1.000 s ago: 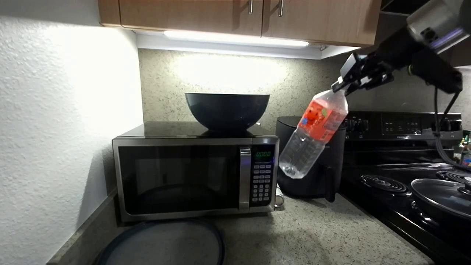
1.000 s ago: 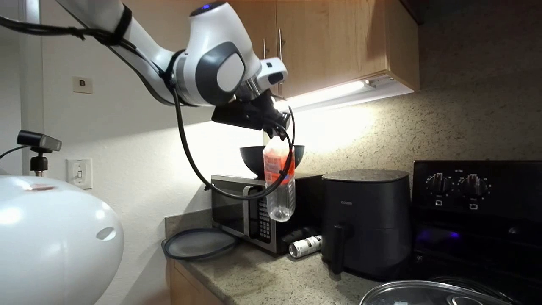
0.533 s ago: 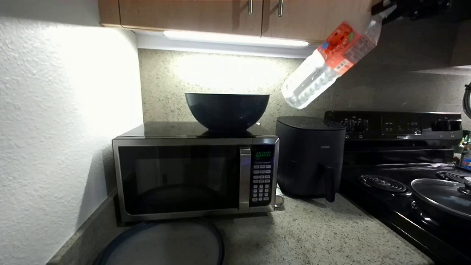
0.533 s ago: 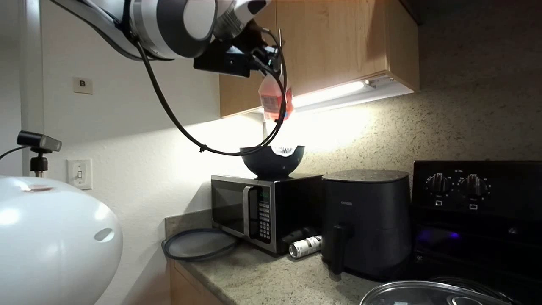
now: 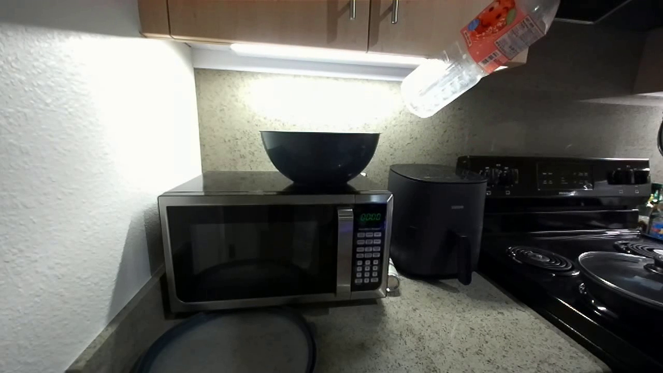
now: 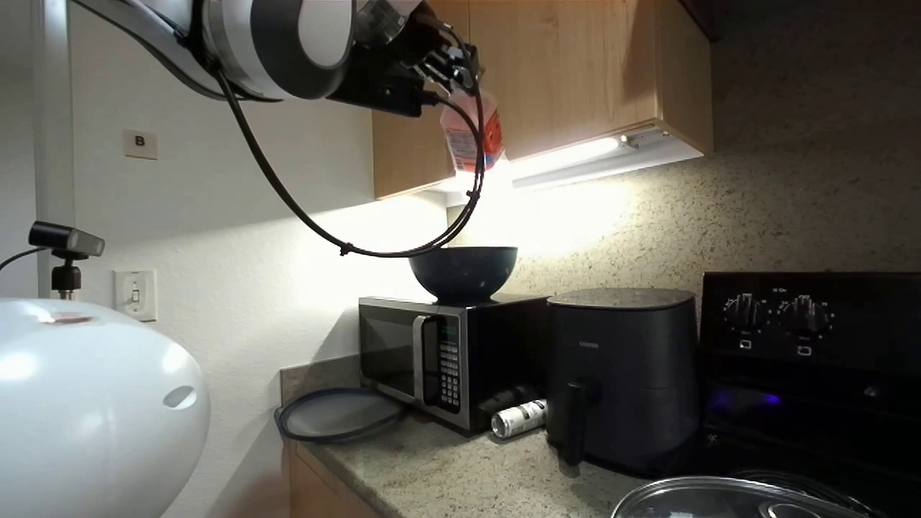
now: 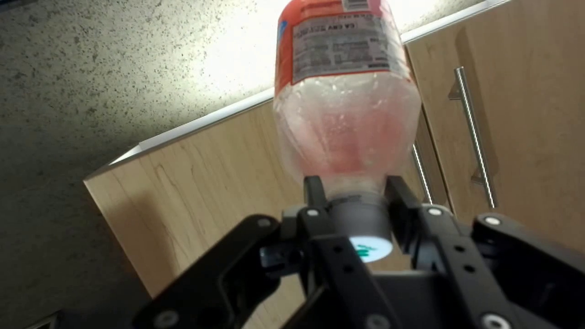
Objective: Put the clear bottle in the bowl atop the microwave
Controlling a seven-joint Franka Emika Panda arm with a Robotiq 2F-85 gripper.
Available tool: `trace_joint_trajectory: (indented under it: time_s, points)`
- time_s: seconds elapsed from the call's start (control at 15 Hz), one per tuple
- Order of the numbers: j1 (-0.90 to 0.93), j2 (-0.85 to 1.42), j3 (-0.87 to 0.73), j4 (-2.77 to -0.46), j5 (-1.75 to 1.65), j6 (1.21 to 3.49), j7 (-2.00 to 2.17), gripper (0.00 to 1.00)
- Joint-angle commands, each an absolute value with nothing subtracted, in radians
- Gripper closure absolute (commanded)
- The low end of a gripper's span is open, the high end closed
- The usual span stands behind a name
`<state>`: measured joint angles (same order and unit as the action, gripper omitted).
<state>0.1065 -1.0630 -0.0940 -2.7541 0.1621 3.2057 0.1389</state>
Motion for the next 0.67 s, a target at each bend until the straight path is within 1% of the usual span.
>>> trace_joint_trajectory:
  time_s: [0.0, 0.33, 0.4, 0.53, 0.6]
  points:
    - [0.211, -1.058, -0.133, -2.753, 0.161, 3.232, 0.117, 0.88]
    - [0.391, -1.024, -0.188, -2.731, 0.163, 3.238, 0.110, 0.88]
    - [0.412, -1.006, -0.191, -2.724, 0.161, 3.236, 0.111, 0.88]
    - [0.396, -0.968, -0.176, -2.711, 0.138, 3.183, 0.093, 0.88]
    - [0.403, -1.025, -0.180, -2.744, 0.161, 3.200, 0.116, 0.63]
